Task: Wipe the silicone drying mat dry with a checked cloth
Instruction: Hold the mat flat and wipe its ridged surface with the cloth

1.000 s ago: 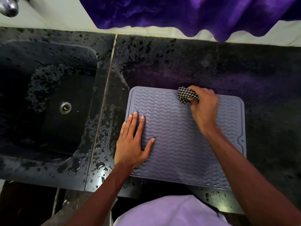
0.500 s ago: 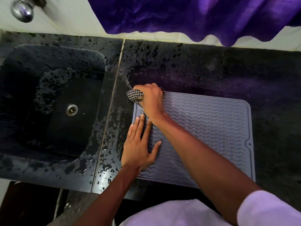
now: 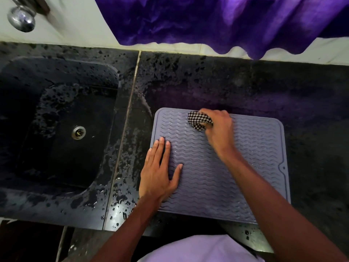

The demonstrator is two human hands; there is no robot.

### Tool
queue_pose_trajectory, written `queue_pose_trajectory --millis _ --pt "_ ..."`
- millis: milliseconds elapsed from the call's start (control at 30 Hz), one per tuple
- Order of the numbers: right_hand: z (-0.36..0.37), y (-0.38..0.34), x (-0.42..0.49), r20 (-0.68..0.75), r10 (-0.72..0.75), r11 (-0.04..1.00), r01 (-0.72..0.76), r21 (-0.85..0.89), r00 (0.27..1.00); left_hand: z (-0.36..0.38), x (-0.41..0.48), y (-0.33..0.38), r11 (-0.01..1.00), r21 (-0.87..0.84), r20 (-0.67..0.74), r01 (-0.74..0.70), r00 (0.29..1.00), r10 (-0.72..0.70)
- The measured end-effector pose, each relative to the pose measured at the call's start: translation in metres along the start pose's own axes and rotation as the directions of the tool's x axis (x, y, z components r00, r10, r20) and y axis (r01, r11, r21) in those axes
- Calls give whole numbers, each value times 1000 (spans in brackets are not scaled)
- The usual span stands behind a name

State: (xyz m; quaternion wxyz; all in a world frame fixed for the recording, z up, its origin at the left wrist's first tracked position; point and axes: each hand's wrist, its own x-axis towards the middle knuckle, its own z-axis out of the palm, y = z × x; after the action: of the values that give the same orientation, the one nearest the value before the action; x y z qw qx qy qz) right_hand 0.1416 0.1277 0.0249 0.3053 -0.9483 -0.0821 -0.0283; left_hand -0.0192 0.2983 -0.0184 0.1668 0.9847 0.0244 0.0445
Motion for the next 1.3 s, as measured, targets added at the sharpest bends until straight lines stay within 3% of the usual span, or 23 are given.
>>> queue_pose_trajectory --millis 100,333,500,567,733,1033,1300 --pt "23 -18 -5 -46 5 998 -2 67 999 -1 1 1 1000 5 9 -11 1000 11" --pt "67 -99 9 96 -110 983 93 161 989 -4 1 0 1000 3 58 14 998 -14" --pt "65 -105 20 199 -161 944 92 316 967 -5 1 0 999 15 63 30 998 -31" --pt "51 -102 17 152 -191 938 134 319 970 -5 2 1 1000 10 51 28 998 -28" --pt "-3 -45 4 -31 -232 949 233 210 972 -5 2 0 1000 23 41 -21 999 20" --pt "-105 116 -32 -99 -5 992 -7 -128 995 -3 1 -1 997 73 48 -35 998 32" --pt "-73 109 -34 -157 84 996 -82 18 984 -6 3 1 989 141 103 -48 994 33"
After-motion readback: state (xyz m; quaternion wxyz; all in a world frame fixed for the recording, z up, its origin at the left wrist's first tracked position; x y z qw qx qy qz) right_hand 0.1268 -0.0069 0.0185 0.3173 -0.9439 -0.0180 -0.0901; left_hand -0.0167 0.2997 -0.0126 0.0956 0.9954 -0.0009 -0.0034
